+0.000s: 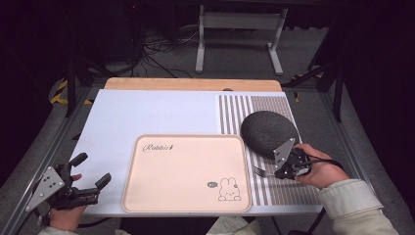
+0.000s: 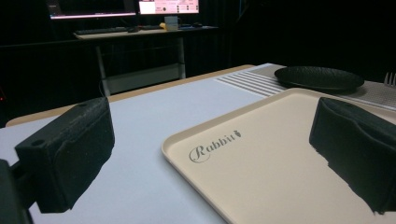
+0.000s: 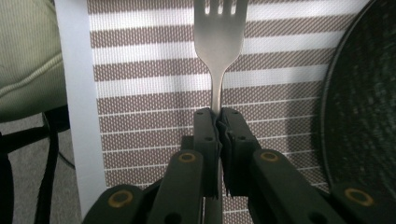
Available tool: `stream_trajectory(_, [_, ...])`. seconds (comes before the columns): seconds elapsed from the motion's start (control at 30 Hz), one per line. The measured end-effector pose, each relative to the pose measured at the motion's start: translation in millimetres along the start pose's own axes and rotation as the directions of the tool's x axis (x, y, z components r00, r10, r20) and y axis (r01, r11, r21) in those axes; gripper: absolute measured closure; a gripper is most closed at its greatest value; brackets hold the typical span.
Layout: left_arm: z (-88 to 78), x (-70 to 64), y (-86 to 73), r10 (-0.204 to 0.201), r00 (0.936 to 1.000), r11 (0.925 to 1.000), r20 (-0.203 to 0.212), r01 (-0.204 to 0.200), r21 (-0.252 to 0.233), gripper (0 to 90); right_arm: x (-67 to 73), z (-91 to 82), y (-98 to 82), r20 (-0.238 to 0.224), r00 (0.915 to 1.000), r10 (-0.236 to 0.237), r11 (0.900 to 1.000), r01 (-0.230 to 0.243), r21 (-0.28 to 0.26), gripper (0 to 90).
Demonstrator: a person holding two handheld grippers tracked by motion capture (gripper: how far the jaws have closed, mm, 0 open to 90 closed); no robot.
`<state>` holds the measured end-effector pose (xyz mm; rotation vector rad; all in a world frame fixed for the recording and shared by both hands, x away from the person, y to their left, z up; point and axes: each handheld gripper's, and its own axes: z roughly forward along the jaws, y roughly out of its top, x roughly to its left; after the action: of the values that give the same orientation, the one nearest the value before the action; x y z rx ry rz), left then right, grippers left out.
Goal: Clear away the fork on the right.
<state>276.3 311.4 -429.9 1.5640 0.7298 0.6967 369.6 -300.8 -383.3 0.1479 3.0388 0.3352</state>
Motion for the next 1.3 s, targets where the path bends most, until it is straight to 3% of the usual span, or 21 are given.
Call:
stream_trajectory(0.17, [-0.1, 0.0, 0.0, -0.001, 1.0, 1.0, 0.001, 0.001, 0.0, 0.8, 1.7, -12.8, 2.3, 0.024, 0.9986, 0.046, 0.997, -0.045, -0.062, 85.9])
stream_trajectory(0.6, [-0.2, 0.1, 0.0, -0.003, 1.0, 1.0, 0.002, 0.003, -0.001, 0.7, 11.1, -39.2, 20.3, 0.091, 0.9919, 0.089, 0.985, -0.074, -0.159, 85.9])
stream_trajectory(0.93, [-0.2, 0.3, -0.2, -0.006, 1.0, 1.0, 0.002, 0.006, -0.004, 0.7, 16.9, -50.9, 38.4, 0.116, 0.9743, 0.193, 0.961, -0.164, -0.225, 85.9])
stream_trajectory(1.1, [0.0, 0.2, -0.2, -0.007, 1.0, 1.0, 0.004, 0.007, -0.003, 0.7, 19.1, -56.0, 46.4, 0.124, 0.9597, 0.252, 0.941, -0.213, -0.263, 86.0])
stream_trajectory(1.17, [0.0, 0.2, -0.2, -0.007, 1.0, 1.0, 0.004, 0.007, -0.003, 0.7, 19.6, -57.9, 51.5, 0.138, 0.9459, 0.294, 0.93, -0.249, -0.27, 86.0])
stream_trajectory(1.2, [0.0, 0.1, -0.2, -0.007, 1.0, 1.0, 0.004, 0.007, -0.003, 0.7, 19.1, -59.2, 55.2, 0.141, 0.9325, 0.333, 0.916, -0.284, -0.285, 86.0])
stream_trajectory(1.3, [0.4, 0.2, -0.3, -0.007, 0.9999, 1.0, 0.011, 0.007, 0.0, 0.8, 18.7, -58.4, 61.1, 0.122, 0.9106, 0.395, 0.89, -0.347, -0.295, 86.0])
